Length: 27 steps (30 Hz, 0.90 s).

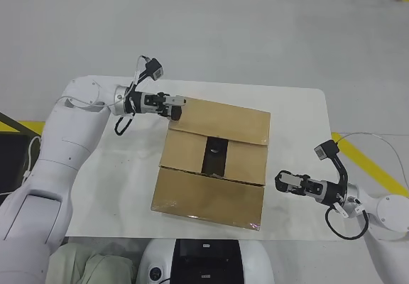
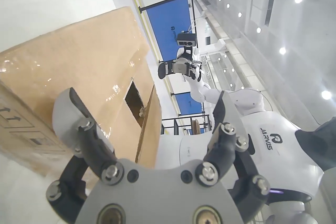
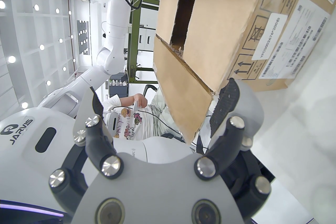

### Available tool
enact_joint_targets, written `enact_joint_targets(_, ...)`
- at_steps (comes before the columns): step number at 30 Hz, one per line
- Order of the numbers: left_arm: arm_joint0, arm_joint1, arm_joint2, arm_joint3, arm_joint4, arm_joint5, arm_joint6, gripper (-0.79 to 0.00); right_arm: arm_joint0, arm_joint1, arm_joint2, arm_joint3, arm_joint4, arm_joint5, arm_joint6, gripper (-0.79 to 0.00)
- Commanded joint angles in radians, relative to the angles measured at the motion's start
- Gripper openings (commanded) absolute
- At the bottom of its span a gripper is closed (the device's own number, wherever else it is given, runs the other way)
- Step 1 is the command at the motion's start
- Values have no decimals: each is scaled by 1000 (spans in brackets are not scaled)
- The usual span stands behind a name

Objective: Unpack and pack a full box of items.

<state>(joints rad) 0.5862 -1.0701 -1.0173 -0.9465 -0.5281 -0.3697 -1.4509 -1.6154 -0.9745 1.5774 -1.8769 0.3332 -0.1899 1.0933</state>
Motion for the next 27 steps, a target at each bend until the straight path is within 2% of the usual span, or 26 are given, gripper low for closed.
enact_joint_targets(1, -2, 3, 7, 2, -8, -2, 2, 0, 0, 0, 0, 0, 0, 0, 0, 0)
enact_joint_targets(19, -2, 3, 7, 2, -8, -2, 2, 0, 0, 0, 0, 0, 0, 0, 0, 0)
enact_joint_targets(27, -2, 3, 7, 2, -8, -2, 2, 0, -43, 4, 15, -11, -3, 105, -39, 0)
